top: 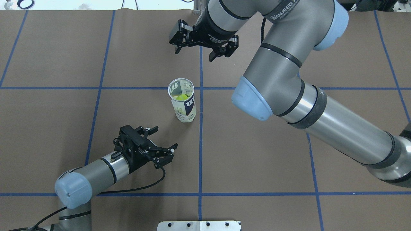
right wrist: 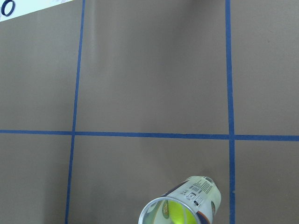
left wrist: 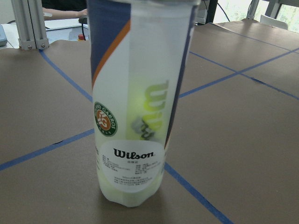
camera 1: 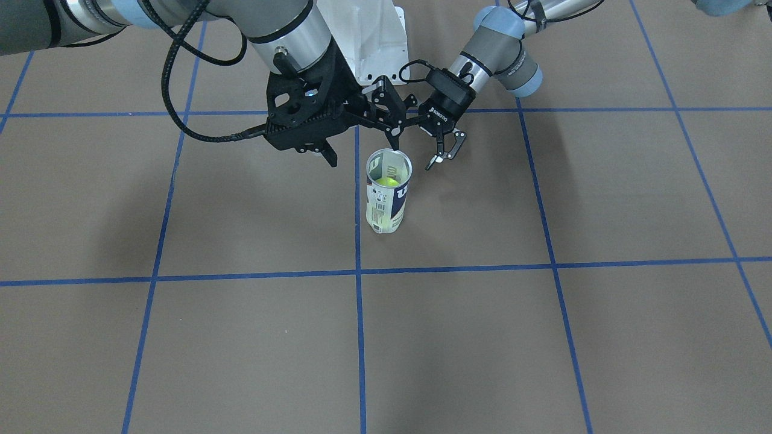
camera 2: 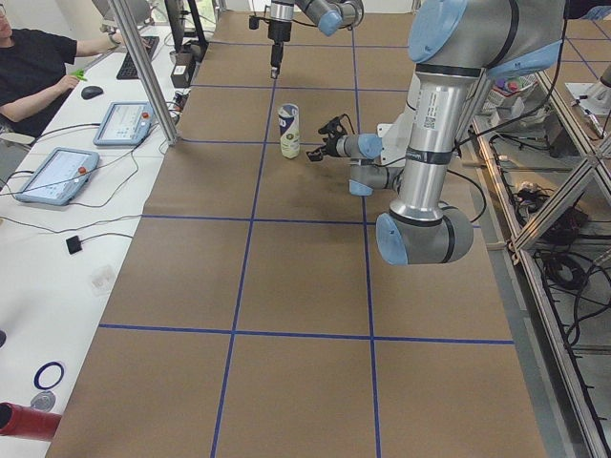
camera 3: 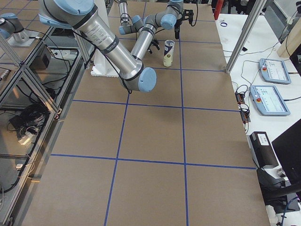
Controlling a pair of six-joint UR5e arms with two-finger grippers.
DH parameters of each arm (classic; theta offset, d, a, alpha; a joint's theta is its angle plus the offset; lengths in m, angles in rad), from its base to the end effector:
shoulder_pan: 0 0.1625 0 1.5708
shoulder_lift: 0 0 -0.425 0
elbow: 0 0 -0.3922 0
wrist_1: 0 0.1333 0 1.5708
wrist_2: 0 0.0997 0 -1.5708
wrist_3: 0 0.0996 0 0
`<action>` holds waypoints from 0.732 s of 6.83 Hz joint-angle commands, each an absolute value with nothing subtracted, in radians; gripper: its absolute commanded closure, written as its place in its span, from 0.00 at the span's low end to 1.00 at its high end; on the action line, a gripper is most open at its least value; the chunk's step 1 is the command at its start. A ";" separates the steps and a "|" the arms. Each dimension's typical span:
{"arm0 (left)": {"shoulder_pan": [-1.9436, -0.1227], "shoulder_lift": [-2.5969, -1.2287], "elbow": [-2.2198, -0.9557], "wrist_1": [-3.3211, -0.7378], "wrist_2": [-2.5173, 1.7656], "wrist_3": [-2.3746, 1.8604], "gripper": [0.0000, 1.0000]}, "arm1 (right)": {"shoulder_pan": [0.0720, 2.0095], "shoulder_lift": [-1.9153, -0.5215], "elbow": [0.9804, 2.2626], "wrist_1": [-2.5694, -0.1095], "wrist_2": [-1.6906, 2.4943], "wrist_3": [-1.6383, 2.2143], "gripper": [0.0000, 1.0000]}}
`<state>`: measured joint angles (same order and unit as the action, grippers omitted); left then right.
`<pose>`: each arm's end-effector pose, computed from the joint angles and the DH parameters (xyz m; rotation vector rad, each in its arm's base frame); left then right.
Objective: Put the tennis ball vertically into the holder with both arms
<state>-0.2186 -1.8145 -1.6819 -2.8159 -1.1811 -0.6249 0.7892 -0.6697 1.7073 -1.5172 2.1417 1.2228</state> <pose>0.5091 -0.2884 0.3363 1.1181 1.1493 0.2536 -0.4035 -0.5194 0.0388 0.1384 -1.1642 0.0782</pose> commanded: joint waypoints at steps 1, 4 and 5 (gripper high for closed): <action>-0.212 -1.648 -1.889 -2.699 -1.283 -0.626 0.01 | 0.869 -0.708 1.710 -1.531 2.239 1.200 0.01; -0.376 -1.557 -1.970 -2.659 -1.328 -0.664 0.01 | 1.061 -0.933 1.746 -1.534 2.339 0.882 0.01; -0.549 -1.539 -1.968 -2.564 -1.518 -0.675 0.01 | 1.115 -1.021 1.730 -1.540 2.350 0.698 0.01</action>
<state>-0.3849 -1.5650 -1.9607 -2.6442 -1.3691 -0.6570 1.0431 -0.9157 1.7390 -1.5345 2.3294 0.8994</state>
